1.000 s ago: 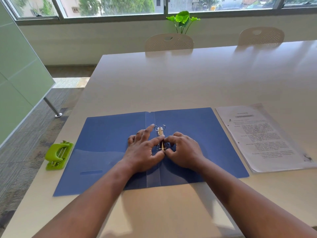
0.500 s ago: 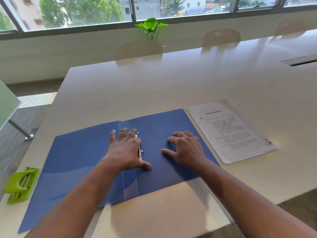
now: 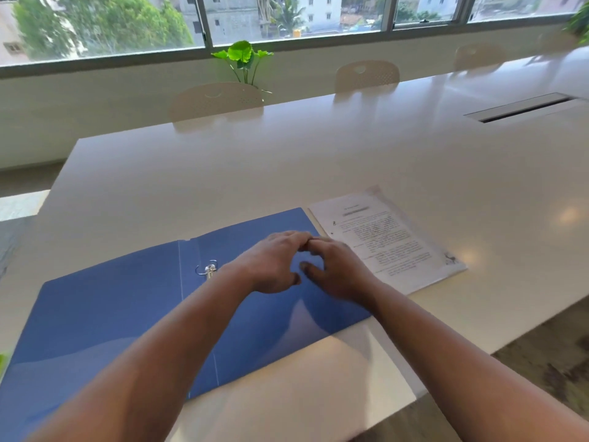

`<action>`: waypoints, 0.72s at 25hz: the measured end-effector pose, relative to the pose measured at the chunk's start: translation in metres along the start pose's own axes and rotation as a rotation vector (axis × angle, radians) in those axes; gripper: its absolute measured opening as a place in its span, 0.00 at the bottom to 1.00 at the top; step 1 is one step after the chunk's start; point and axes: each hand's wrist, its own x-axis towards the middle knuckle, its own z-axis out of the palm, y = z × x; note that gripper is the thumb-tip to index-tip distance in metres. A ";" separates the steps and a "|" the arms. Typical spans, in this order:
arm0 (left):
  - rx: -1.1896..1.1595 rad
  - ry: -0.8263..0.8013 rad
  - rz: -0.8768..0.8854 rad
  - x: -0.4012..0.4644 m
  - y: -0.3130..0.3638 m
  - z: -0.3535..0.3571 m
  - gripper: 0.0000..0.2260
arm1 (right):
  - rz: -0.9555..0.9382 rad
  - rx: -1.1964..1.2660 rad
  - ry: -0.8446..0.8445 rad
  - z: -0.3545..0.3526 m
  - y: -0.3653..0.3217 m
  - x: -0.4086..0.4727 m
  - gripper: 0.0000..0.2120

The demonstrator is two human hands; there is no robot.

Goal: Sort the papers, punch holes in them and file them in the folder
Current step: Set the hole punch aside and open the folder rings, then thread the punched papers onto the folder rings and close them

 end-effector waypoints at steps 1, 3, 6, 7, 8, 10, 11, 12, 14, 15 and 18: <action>-0.053 0.053 0.029 0.009 0.007 0.006 0.31 | 0.023 -0.005 0.073 -0.011 0.010 -0.001 0.16; -0.105 0.144 0.057 0.029 0.020 0.021 0.28 | 0.108 -0.026 0.228 -0.031 0.031 -0.004 0.14; -0.035 0.193 0.054 0.058 0.034 0.042 0.27 | 0.275 -0.122 0.360 -0.059 0.067 -0.006 0.14; 0.042 0.190 0.068 0.065 0.038 0.048 0.28 | 0.325 -0.151 0.364 -0.066 0.077 -0.006 0.15; 0.118 0.177 0.087 0.069 0.041 0.052 0.30 | 0.376 -0.176 0.358 -0.073 0.086 -0.007 0.18; 0.218 0.140 0.114 0.074 0.045 0.058 0.32 | 0.471 -0.230 0.330 -0.084 0.099 -0.008 0.23; 0.241 0.124 0.114 0.077 0.046 0.059 0.33 | 0.516 -0.257 0.304 -0.088 0.106 -0.008 0.25; 0.250 0.114 0.103 0.078 0.046 0.060 0.33 | 0.555 -0.281 0.272 -0.093 0.111 -0.007 0.26; 0.248 0.101 0.078 0.080 0.046 0.061 0.32 | 0.619 -0.297 0.226 -0.099 0.121 -0.007 0.26; 0.238 0.093 0.067 0.080 0.046 0.060 0.32 | 0.641 -0.291 0.215 -0.101 0.126 -0.007 0.26; 0.221 0.056 0.041 0.082 0.048 0.060 0.31 | 0.723 -0.293 0.174 -0.106 0.137 -0.007 0.27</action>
